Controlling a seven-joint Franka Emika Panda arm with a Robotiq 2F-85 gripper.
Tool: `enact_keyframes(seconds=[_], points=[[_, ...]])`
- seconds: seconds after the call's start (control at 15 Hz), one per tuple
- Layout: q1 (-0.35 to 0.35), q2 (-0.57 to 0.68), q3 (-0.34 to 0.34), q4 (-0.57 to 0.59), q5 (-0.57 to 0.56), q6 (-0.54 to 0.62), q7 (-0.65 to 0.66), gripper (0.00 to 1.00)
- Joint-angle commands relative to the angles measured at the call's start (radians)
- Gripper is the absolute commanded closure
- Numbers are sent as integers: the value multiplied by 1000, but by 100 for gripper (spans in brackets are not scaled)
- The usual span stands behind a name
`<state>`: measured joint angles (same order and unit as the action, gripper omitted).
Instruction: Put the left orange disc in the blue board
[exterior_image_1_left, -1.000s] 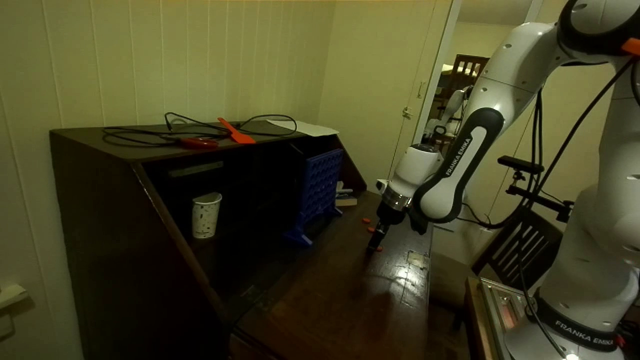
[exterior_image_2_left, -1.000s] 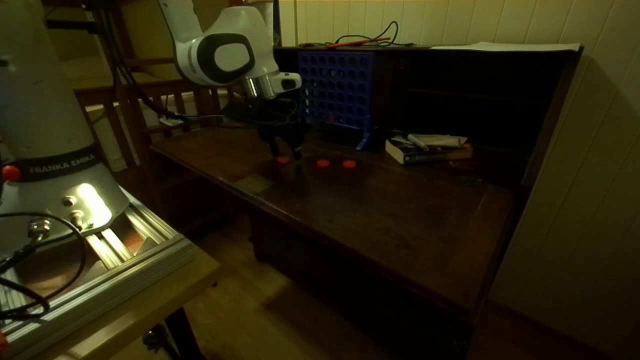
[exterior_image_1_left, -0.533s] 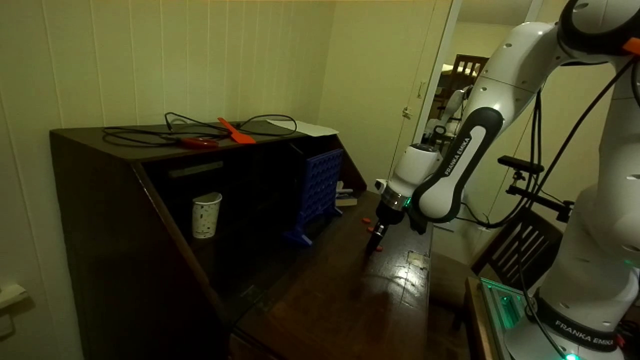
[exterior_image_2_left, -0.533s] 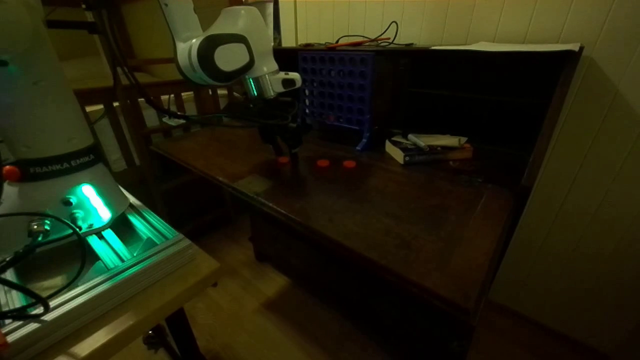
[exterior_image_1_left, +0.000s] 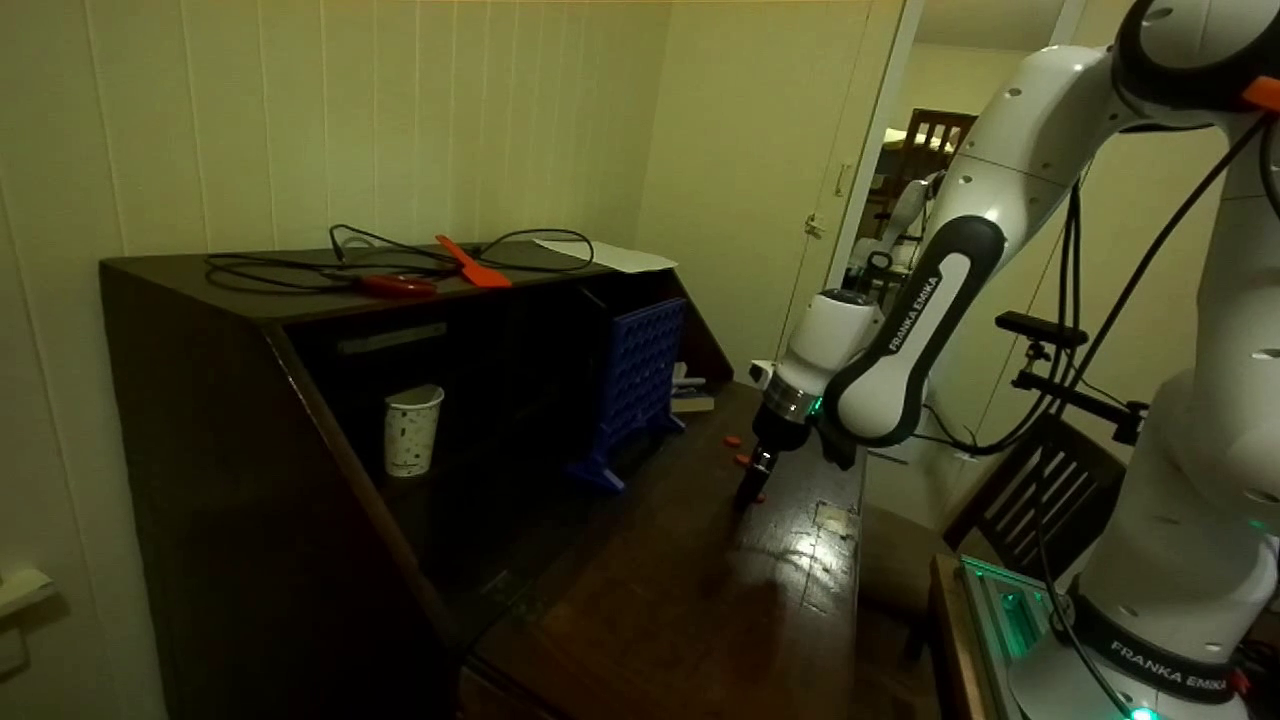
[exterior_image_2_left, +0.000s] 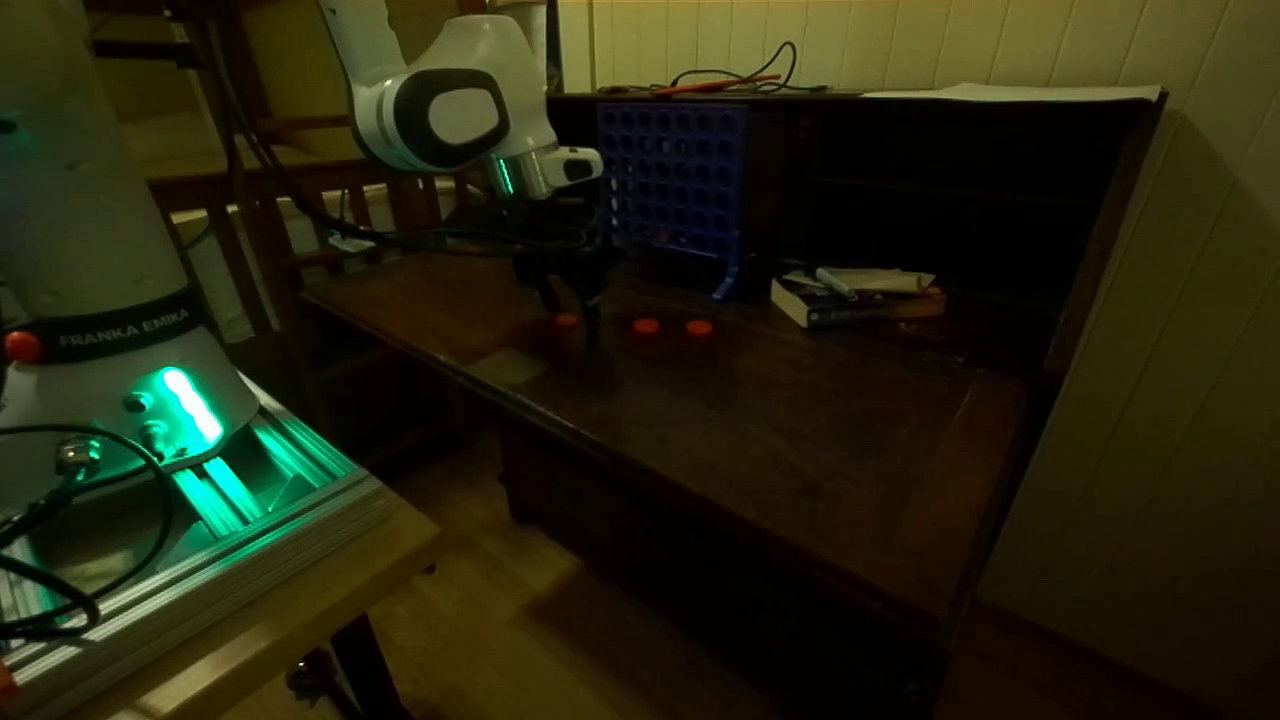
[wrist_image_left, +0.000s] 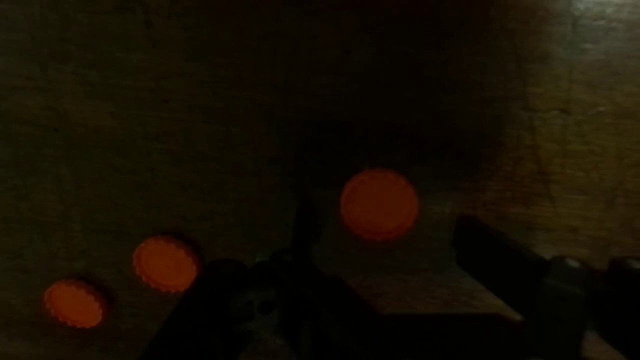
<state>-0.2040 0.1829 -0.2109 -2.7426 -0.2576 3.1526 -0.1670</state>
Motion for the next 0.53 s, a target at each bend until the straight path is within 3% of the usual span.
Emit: enact_keyframes(seconds=[0.0,0.13,0.2,0.33,0.4,0.47], points=[[-6,-1,-14,-2,13,-28,-48,45],[-2,-14,-36,-12,4,-34,-63,48],[-3,-14,-37,-10,3,-41,-68,41],[-1,-19,-44,-11,-1,-57,-76,39],[-3,-21,-42,-10,-1,-66,-80,29],[-2,-24,-44,-11,-2,-74,-84,33]])
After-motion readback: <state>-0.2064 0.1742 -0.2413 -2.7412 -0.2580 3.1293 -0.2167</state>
